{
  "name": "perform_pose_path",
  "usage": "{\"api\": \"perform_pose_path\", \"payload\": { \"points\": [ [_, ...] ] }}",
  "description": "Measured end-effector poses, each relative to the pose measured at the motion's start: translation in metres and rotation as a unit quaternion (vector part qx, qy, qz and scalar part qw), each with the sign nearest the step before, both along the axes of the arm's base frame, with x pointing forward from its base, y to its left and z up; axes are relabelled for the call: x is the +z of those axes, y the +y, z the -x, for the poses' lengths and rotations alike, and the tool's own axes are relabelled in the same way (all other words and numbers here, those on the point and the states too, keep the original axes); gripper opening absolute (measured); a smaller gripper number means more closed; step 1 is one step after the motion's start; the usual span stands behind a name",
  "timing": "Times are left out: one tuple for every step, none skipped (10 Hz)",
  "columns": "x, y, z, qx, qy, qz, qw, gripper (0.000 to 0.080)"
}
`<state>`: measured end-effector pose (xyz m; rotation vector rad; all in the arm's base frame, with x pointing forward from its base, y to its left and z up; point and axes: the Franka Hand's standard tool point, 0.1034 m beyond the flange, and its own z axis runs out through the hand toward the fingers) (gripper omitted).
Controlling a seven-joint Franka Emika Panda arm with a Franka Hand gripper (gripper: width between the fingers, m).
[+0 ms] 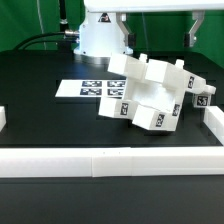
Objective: Assemble chair
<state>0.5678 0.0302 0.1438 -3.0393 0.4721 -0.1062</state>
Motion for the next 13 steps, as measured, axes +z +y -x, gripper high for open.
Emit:
{"api": "perform_pose_path", "payload": {
  "points": [
    [-0.004, -0.003, 0.01, 0.005, -0.003, 0.002, 1.0, 0.0648],
    [-0.009, -0.006, 0.018, 0.006, -0.006, 0.005, 1.0, 0.0648],
    [-0.014, -0.009, 0.023, 0.005, -0.006, 0.007, 1.0, 0.0648],
    [-0.018, -0.011, 0.027, 0.004, -0.005, 0.009, 1.0, 0.0648],
    [-0.02, -0.012, 0.029, 0.003, -0.007, 0.01, 1.0, 0.0648],
    [-0.022, -0.013, 0.03, 0.003, -0.008, 0.011, 1.0, 0.0648],
    [-0.023, -0.014, 0.031, 0.003, -0.007, 0.012, 1.0, 0.0648],
    [-0.024, -0.015, 0.031, 0.003, -0.006, 0.012, 1.0, 0.0648],
    [-0.026, -0.015, 0.032, 0.003, -0.004, 0.013, 1.0, 0.0648],
    [-0.029, -0.017, 0.032, 0.003, -0.002, 0.014, 1.0, 0.0648],
    [-0.033, -0.021, 0.033, 0.006, 0.0, 0.016, 1.0, 0.0648],
    [-0.038, -0.027, 0.032, 0.008, 0.004, 0.019, 1.0, 0.0648],
    [-0.04, -0.03, 0.032, 0.011, 0.005, 0.02, 1.0, 0.0648]
  ]
}}
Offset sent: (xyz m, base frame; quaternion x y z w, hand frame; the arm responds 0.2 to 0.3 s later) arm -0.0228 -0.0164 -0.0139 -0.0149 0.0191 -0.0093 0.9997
